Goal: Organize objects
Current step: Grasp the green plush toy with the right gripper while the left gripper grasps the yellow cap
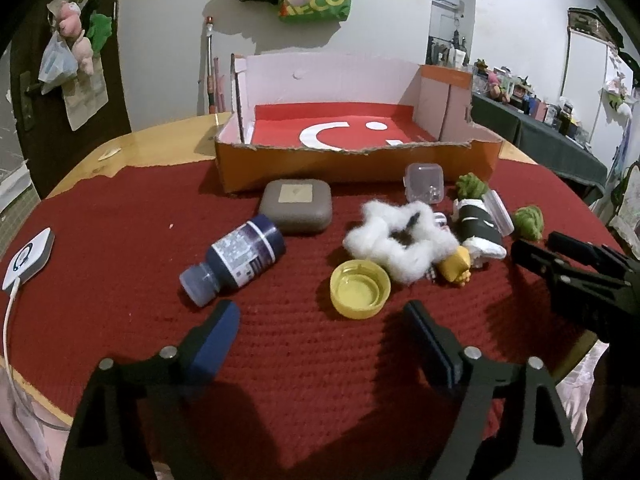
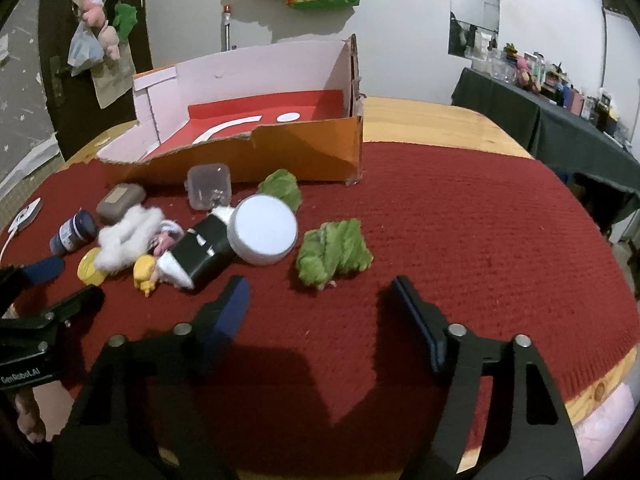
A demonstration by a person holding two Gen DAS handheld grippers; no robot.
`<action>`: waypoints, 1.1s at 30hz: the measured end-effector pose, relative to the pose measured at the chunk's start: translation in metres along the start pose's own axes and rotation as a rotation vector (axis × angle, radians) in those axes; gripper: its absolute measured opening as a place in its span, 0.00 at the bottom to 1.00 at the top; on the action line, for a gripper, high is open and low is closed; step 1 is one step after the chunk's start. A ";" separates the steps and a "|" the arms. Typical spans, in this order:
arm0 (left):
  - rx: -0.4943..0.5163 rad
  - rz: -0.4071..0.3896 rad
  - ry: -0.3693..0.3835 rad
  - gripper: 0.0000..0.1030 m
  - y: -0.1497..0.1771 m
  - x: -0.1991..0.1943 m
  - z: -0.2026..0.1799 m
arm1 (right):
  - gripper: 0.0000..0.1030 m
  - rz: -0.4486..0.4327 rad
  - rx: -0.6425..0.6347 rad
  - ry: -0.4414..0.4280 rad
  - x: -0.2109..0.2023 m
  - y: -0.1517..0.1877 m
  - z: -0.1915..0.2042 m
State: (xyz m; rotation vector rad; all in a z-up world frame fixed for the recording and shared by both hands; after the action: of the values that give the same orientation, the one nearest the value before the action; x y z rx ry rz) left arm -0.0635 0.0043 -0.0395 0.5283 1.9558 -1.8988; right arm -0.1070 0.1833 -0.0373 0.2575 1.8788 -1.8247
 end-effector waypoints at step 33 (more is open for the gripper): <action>0.026 -0.007 0.090 0.30 -0.009 -0.004 -0.018 | 0.31 -0.054 -0.015 -0.057 -0.011 -0.026 0.015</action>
State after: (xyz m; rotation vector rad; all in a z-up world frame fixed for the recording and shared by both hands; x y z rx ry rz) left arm -0.0645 0.0220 -0.0292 0.6259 1.9933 -1.9382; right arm -0.1069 0.1692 -0.0084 0.1488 1.8765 -1.8330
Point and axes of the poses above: each gripper's, at about its wrist camera, not at the fingertips, and x roughly the way its jaws point, z to its left, y to its underside, the point moved 7 cm from there along x, roughly the way its jaws point, and after that the axes turned 13 degrees about -z, right-handed, at the moved point
